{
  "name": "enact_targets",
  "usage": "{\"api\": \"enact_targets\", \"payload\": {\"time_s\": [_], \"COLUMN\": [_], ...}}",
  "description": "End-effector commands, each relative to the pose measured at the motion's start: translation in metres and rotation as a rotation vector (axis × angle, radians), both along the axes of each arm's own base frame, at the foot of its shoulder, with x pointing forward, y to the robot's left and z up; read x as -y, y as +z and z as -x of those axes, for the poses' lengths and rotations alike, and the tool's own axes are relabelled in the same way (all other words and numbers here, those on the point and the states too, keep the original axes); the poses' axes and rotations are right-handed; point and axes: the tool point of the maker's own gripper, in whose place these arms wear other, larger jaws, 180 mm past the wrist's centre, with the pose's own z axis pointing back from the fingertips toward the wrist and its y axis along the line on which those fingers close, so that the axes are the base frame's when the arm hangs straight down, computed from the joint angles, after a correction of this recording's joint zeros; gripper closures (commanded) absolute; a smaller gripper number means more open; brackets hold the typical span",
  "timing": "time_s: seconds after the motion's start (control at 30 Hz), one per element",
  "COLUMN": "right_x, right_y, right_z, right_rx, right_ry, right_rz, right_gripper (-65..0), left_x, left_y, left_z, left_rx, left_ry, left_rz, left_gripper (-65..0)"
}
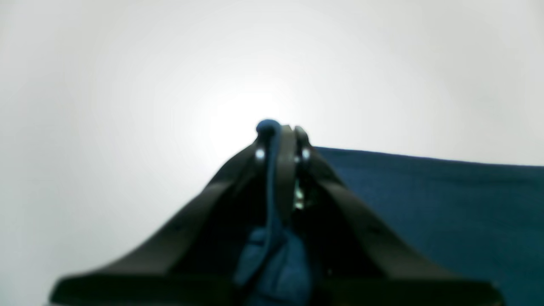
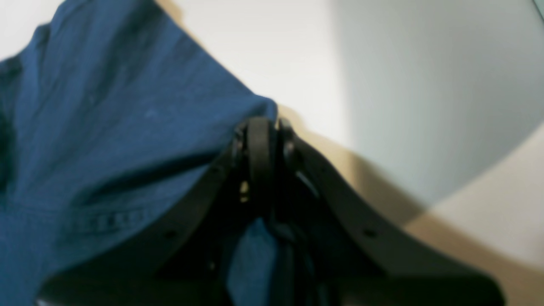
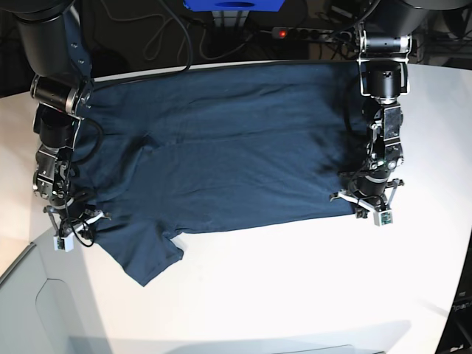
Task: Fold the T-shirt properly
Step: 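Grasp the hem and fold it up over the collar with both grippers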
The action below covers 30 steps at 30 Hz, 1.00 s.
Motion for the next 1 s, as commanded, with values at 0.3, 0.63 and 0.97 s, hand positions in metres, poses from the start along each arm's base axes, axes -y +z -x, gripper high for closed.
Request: {"api": "enact_targets", "payload": {"time_s": [0.3,0.63,0.97], "right_x": [0.004,0.029,0.024], "right_y": [0.039,0.073,0.095], "right_z": [-0.014,0.02,0.072], "right_rx": [0.108,0.18,0.252], "right_ry": [0.032,-0.001,-0.004], "right_rz": [0.075,0.194,0.28], "right_gripper": [0.0,0.0,0.0], "left_x": [0.004,0.018,-0.005], "left_y": [0.039,0.066,0.094], "left_z": [-0.008,0.007,0.044], "left_rx": [0.097,0.175,0.248], "left_ry": [-0.03,-0.076,-0.008], "left_rz": [-0.032,-0.055,-0.074], "left_gripper": [0.0,0.0,0.0]}}
